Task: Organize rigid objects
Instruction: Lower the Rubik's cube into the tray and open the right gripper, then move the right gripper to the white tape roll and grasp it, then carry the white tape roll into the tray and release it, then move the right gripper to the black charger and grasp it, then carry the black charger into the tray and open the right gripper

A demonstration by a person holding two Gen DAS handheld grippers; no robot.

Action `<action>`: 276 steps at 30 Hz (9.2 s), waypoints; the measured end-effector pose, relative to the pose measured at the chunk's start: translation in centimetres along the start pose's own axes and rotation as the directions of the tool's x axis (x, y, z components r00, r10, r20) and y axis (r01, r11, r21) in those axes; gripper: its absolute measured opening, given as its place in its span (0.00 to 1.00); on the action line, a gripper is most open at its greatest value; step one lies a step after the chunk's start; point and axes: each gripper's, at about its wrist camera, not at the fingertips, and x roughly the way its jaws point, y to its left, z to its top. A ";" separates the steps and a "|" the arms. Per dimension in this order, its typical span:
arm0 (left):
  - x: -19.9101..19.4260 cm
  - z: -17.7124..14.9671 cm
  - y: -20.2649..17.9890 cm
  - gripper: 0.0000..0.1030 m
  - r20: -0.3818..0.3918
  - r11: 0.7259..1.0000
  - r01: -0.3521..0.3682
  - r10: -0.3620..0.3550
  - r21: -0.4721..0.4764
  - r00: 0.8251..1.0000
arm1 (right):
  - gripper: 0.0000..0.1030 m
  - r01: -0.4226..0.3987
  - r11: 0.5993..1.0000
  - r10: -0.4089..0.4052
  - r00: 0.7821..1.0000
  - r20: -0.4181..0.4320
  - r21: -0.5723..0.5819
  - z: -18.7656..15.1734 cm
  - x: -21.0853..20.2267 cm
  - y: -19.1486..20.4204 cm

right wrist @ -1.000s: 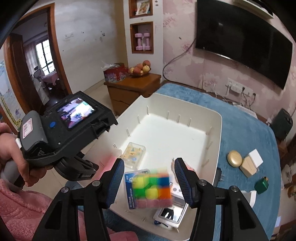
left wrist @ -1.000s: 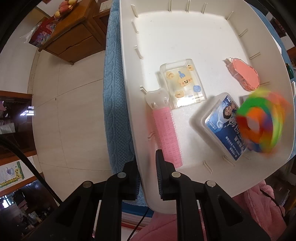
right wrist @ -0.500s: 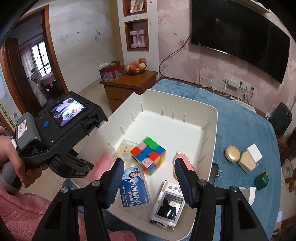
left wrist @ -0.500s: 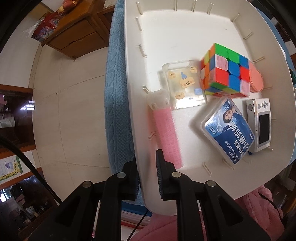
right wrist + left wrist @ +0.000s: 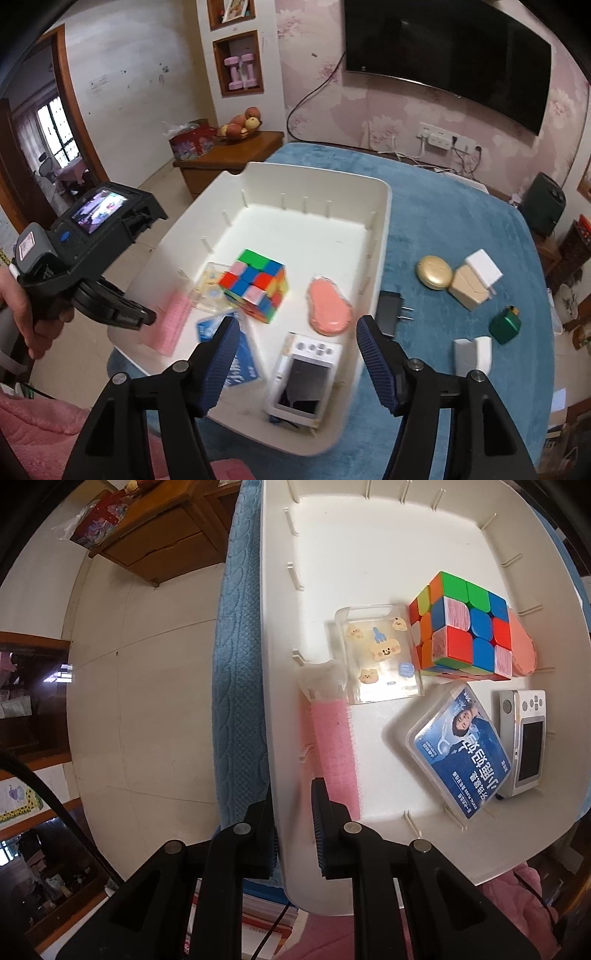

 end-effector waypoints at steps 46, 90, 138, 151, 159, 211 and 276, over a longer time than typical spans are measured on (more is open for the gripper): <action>-1.6 -0.9 -3.0 0.31 0.014 0.954 -0.155 0.164 -0.257 0.986 | 0.26 0.023 0.841 0.173 0.935 -0.310 0.540 -6.4 7.9 -22.2; -0.9 -1.7 0.8 0.07 0.030 0.989 0.141 -0.142 0.041 0.989 | 0.19 0.002 0.596 0.110 0.990 -0.084 0.803 -2.1 -1.2 -13.0; -0.4 -1.8 2.2 0.07 0.049 0.976 0.215 -0.217 0.037 0.975 | 0.55 0.001 1.000 -0.002 0.990 -0.140 -0.011 2.7 -3.8 -3.8; -0.6 -1.9 2.0 0.07 0.053 0.982 0.183 -0.181 -0.042 0.982 | 0.63 -0.116 0.946 0.052 0.976 -0.212 -0.303 3.2 0.7 -9.6; -0.9 -1.7 1.1 0.08 0.058 0.989 0.132 -0.128 -0.065 0.990 | 0.63 -0.239 0.843 0.114 0.955 -0.274 -0.482 2.7 5.2 -10.1; -1.7 -0.9 -1.9 0.10 0.056 1.000 0.013 -0.012 -0.011 0.998 | 0.63 -0.259 0.921 0.140 0.916 -0.375 -0.290 -1.9 12.5 -9.5; -1.9 0.5 -3.1 0.14 0.004 0.910 0.090 -0.100 0.404 0.995 | 0.76 0.100 0.917 -0.100 0.995 -0.022 0.386 -1.3 -2.7 0.2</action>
